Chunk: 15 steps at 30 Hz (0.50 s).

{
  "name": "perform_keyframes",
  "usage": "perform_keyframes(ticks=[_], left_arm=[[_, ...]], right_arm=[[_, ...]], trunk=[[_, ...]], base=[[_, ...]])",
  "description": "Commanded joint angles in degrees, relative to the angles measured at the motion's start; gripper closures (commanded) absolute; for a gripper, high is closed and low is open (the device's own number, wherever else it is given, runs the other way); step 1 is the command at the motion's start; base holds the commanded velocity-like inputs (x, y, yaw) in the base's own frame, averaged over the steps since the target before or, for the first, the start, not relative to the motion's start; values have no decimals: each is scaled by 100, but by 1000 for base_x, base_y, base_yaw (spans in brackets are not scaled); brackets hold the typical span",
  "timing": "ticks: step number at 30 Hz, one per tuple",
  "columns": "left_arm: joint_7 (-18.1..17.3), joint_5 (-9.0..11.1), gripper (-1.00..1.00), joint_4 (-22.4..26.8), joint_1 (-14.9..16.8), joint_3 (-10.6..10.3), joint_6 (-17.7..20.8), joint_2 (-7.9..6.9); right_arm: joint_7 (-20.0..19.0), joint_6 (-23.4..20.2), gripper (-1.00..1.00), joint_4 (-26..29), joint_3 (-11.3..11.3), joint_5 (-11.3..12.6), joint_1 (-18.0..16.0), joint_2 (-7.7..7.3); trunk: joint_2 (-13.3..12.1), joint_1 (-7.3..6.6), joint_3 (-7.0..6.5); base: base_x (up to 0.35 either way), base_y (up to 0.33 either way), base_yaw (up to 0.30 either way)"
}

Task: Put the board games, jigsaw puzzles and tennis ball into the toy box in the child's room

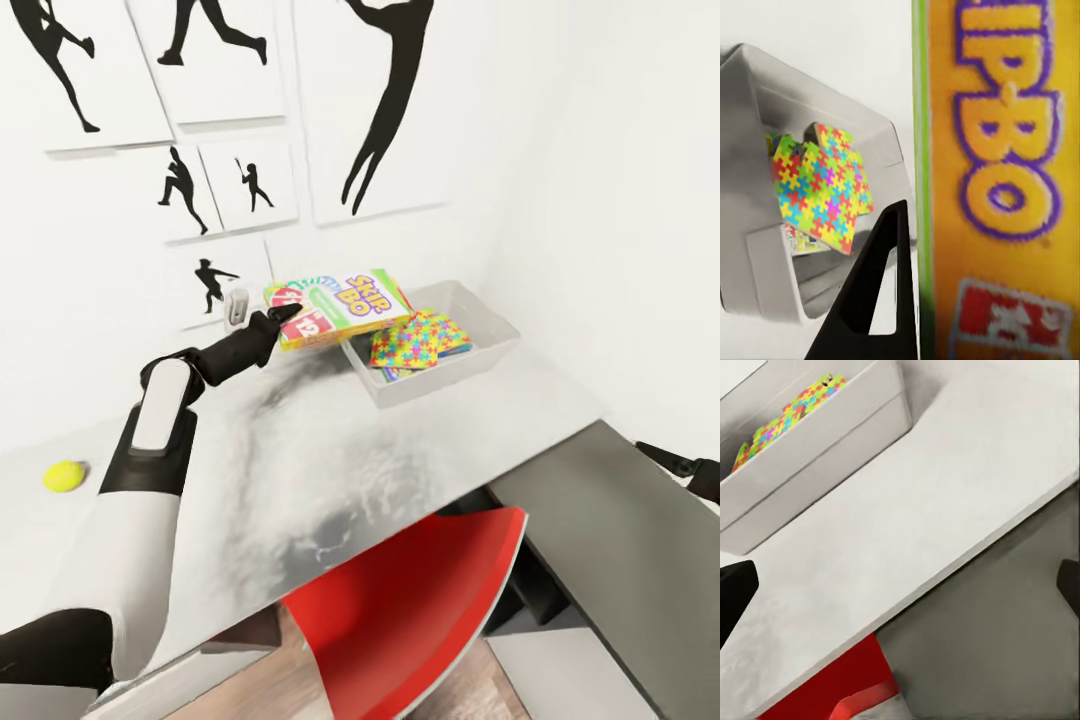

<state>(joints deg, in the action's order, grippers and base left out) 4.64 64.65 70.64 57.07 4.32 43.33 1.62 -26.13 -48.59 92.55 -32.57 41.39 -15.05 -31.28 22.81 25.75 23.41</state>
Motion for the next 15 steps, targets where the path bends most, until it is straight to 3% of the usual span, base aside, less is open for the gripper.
perform_keyframes(ticks=[1,8,15], left_arm=[[57,72,100,-102,95,22,11,11],[65,82,100,-999,593,76,-284,-4],[77,77,100,-1369,818,228,-541,-51]], right_arm=[[-23,-36,-100,0,-5,-8,-8,0],[-23,-37,-100,0,-1,-4,-8,0],[-23,-37,-100,0,112,-5,-12,0]], trunk=[[11,3,9],[11,3,9],[11,3,9]], base=[[0,0,-280],[0,0,-281],[0,0,-281]])
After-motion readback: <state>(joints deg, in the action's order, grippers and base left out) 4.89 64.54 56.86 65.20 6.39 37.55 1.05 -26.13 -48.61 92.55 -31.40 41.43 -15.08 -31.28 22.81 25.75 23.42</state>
